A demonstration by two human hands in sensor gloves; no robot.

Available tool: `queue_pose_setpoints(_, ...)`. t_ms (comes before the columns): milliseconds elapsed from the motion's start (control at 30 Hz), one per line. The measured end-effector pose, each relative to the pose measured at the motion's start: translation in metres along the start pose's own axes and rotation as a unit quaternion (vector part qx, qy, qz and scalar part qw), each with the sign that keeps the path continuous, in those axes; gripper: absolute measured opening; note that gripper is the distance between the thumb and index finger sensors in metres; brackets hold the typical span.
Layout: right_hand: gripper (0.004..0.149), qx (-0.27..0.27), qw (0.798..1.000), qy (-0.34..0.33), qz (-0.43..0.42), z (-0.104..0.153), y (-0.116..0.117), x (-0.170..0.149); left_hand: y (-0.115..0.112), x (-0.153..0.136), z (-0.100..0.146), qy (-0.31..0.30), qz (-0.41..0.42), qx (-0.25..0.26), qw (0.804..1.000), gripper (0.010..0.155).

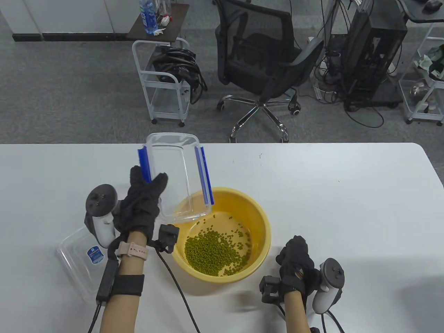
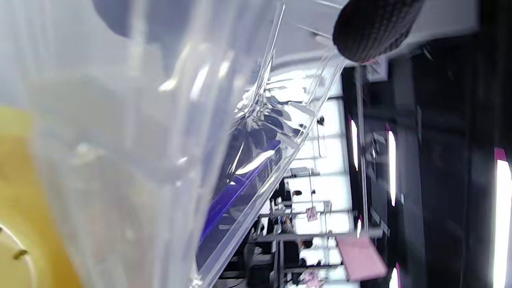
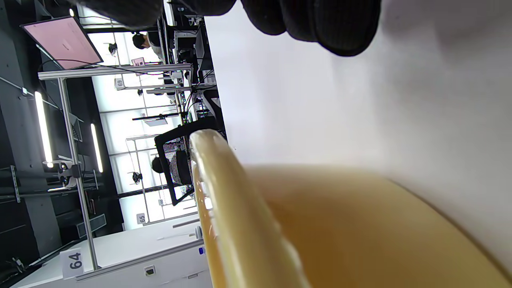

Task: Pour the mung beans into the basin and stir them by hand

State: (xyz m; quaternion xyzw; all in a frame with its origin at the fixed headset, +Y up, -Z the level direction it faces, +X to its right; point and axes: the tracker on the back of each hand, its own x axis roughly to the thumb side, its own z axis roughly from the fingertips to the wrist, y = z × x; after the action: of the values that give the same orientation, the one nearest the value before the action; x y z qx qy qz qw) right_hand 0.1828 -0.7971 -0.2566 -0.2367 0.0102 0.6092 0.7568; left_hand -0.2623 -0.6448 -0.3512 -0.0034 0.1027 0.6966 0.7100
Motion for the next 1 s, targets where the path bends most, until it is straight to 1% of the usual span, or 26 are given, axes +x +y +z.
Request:
queue_pose_setpoints(33,0.059,0.000,1.000,0.002,0.001,0.000,0.000,-0.001,0.013,-0.012,-0.007,0.014,0.035,0.005,0.999,0.093)
queue_pose_setpoints(133,0.059,-0.002,1.000,0.006,-0.001,0.001,0.001,-0.001,0.041,-0.046,-0.024,0.060,0.093,0.021,0.994,0.093)
queue_pose_setpoints(233,0.059,0.000,1.000,0.010,-0.001,-0.001,0.002,-0.002,0.058,-0.074,-0.038,0.092,0.109,0.036,0.989,0.094)
queue_pose_setpoints(300,0.059,0.000,1.000,0.012,-0.012,-0.002,0.003,-0.003,0.064,-0.088,-0.046,0.103,0.113,0.029,0.988,0.094)
queue_pose_setpoints(400,0.059,-0.002,0.999,0.015,-0.031,-0.003,0.003,-0.005,0.068,-0.102,-0.054,0.118,0.113,0.030,0.986,0.095)
queue_pose_setpoints(500,0.059,-0.004,0.999,0.020,-0.038,-0.004,0.002,-0.007,0.069,-0.108,-0.059,0.133,0.096,0.041,0.986,0.094)
queue_pose_setpoints(600,0.059,-0.003,0.999,0.020,-0.044,-0.004,0.001,-0.007,0.067,-0.109,-0.062,0.156,0.036,0.058,0.985,0.094)
queue_pose_setpoints(667,0.059,-0.004,0.999,0.018,-0.043,-0.004,0.001,-0.006,0.063,-0.110,-0.065,0.146,0.000,0.052,0.988,0.094)
queue_pose_setpoints(700,0.059,-0.006,0.999,0.017,-0.041,-0.004,0.001,-0.007,0.061,-0.111,-0.066,0.148,-0.005,0.055,0.987,0.094)
queue_pose_setpoints(833,0.059,-0.004,0.999,0.026,-0.044,-0.005,0.002,-0.010,0.054,-0.118,-0.072,0.154,0.022,0.056,0.986,0.093)
queue_pose_setpoints(900,0.059,-0.005,0.999,0.026,-0.042,-0.005,0.002,-0.011,0.053,-0.122,-0.072,0.162,0.010,0.066,0.985,0.089)
queue_pose_setpoints(933,0.059,-0.005,0.999,0.027,-0.040,-0.006,0.002,-0.011,0.054,-0.125,-0.072,0.174,-0.007,0.081,0.981,0.087)
queue_pose_setpoints(1000,0.059,-0.005,0.999,0.030,-0.040,-0.006,0.002,-0.011,0.053,-0.129,-0.072,0.166,-0.009,0.084,0.982,0.084)
